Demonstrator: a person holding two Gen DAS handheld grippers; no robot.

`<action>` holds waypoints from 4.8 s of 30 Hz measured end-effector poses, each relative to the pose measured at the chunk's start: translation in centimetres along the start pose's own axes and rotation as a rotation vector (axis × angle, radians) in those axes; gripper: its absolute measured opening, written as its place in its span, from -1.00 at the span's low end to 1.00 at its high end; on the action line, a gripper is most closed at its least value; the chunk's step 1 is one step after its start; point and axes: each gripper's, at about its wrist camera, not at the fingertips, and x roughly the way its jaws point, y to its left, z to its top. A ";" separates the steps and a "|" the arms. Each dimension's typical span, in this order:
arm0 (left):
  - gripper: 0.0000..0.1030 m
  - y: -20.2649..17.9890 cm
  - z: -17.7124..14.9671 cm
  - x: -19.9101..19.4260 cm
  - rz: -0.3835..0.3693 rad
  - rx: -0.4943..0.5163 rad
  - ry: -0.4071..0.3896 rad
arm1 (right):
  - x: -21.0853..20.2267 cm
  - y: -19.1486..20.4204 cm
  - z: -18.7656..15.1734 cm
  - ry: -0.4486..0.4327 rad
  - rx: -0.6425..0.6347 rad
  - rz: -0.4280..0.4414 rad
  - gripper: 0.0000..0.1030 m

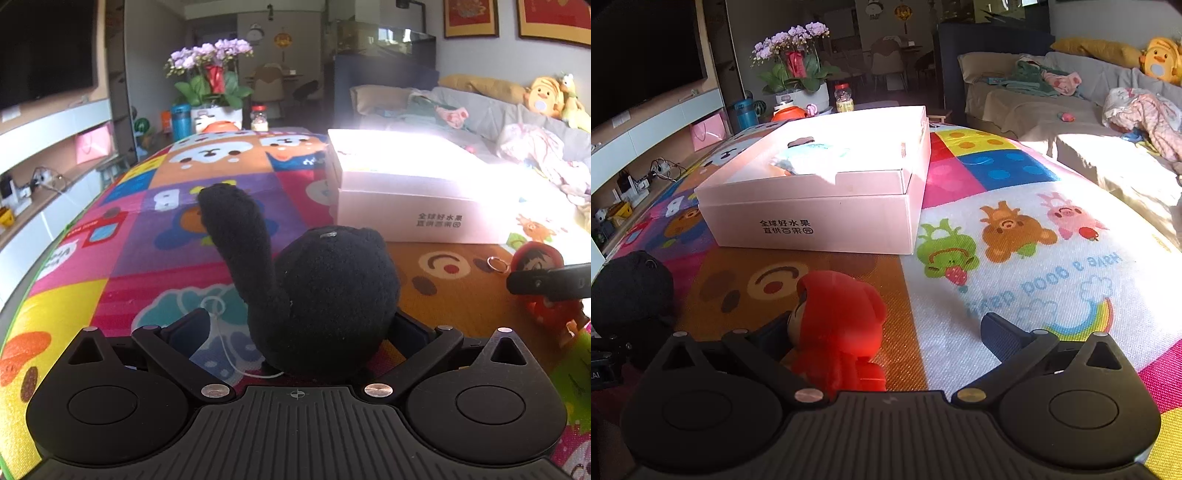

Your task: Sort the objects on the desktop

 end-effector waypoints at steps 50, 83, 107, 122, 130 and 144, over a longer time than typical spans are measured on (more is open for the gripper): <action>1.00 -0.3 -0.1 1.0 -0.030 0.019 0.128 | -2.3 4.1 -0.5 -0.083 -0.401 0.109 0.65; 0.49 -6.7 13.2 0.4 -0.071 0.233 -0.262 | -10.1 1.2 0.9 -0.044 -0.276 0.294 -0.10; 0.97 -2.9 3.8 1.8 -0.077 0.193 -0.094 | 1.8 3.1 18.0 -0.171 -0.190 0.145 0.24; 0.97 -0.5 2.8 1.0 -0.129 0.047 -0.106 | 7.0 8.1 15.4 -0.078 -0.229 0.194 0.18; 0.97 -0.8 3.1 1.1 -0.135 0.048 -0.114 | 5.1 10.3 13.3 -0.210 -0.488 0.132 -0.23; 0.98 -1.8 3.4 0.7 -0.165 0.076 -0.090 | 4.5 5.9 14.8 -0.069 -0.171 0.365 0.44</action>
